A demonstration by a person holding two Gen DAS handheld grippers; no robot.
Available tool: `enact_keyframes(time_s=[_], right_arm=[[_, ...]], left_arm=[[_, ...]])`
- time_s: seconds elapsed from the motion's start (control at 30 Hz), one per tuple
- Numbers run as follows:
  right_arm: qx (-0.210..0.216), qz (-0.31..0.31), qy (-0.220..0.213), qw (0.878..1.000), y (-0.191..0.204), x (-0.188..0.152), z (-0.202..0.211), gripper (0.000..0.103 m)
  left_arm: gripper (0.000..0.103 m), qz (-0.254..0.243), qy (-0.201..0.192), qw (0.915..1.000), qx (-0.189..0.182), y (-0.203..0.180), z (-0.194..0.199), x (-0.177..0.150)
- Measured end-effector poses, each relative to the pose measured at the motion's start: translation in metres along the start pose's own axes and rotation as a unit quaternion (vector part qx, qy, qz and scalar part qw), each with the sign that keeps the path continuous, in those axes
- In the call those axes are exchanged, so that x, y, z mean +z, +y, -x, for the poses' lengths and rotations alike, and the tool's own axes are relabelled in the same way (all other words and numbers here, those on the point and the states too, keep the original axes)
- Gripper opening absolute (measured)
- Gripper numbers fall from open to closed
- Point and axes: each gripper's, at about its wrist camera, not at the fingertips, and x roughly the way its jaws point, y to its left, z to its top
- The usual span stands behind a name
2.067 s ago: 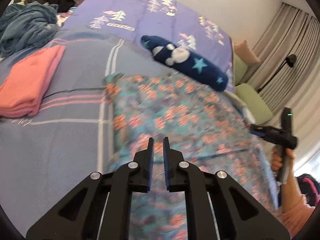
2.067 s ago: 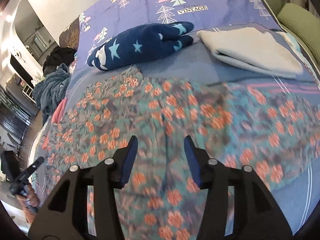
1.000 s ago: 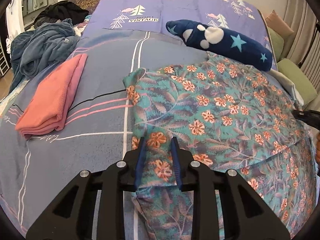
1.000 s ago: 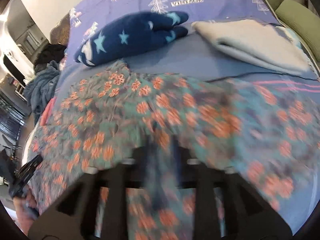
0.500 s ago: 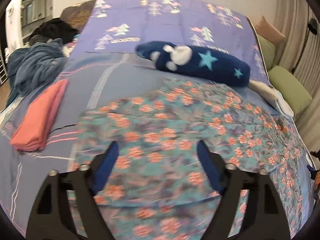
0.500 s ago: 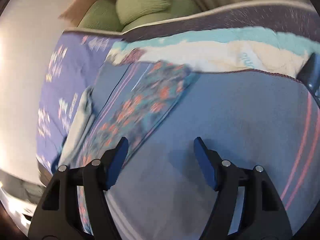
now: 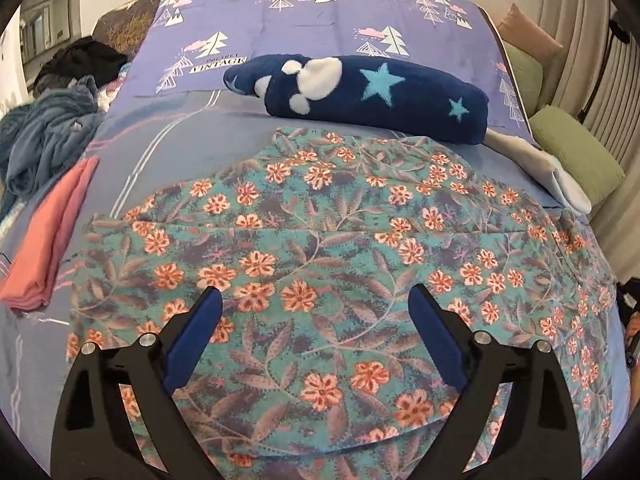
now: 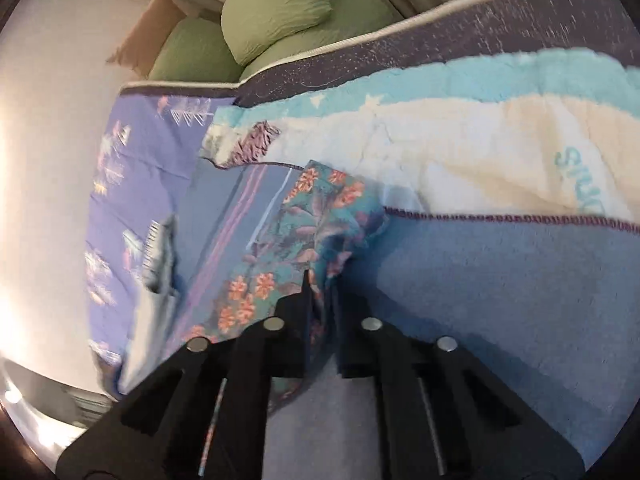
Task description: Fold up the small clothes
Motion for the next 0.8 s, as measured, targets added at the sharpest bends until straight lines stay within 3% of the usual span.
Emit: enact_keyframes(time_s=[0.07, 0.17, 0.23, 0.33, 0.43, 0.47, 0.57, 0.63, 0.7, 0.8], right_arm=[[0.007, 0.011, -0.01, 1.0, 0.015, 0.0, 0.01, 0.007], [0.048, 0.078, -0.017, 0.996, 0.072, -0.015, 0.028, 0.007], [0.079, 0.133, -0.004, 0.988, 0.122, -0.039, 0.036, 0.006], [0.131, 0.232, 0.025, 0.963, 0.206, -0.099, 0.041, 0.006], [0.177, 0.325, 0.067, 0.926, 0.276, -0.182, 0.038, 0.007], [0.19, 0.36, 0.086, 0.909, 0.297, -0.219, 0.033, 0.006], [0.202, 0.44, 0.139, 0.864, 0.327, -0.308, 0.017, 0.007], [0.185, 0.502, 0.175, 0.827, 0.332, -0.368, 0.0, 0.007], [0.16, 0.542, 0.2, 0.8, 0.324, -0.406, -0.014, 0.007], [0.13, 0.573, 0.224, 0.778, 0.305, -0.438, -0.027, 0.007]], left_arm=[[0.094, 0.016, 0.0, 0.9998, -0.014, 0.005, 0.0, 0.001], [0.094, 0.035, -0.009, 0.9986, -0.04, 0.012, 0.004, 0.001], [0.094, 0.038, -0.017, 0.997, -0.065, 0.015, 0.009, 0.001], [0.094, 0.038, -0.028, 0.9945, -0.093, 0.017, 0.017, -0.002], [0.094, 0.045, -0.036, 0.9913, -0.119, 0.024, 0.021, -0.007], [0.094, 0.05, -0.036, 0.99, -0.127, 0.026, 0.022, -0.009], [0.094, 0.075, -0.032, 0.9825, -0.168, 0.04, 0.022, -0.011], [0.094, 0.088, -0.026, 0.9754, -0.2, 0.047, 0.021, -0.011], [0.093, 0.106, -0.015, 0.9662, -0.235, 0.052, 0.017, -0.012], [0.081, 0.116, 0.007, 0.9549, -0.273, 0.051, 0.011, -0.012]])
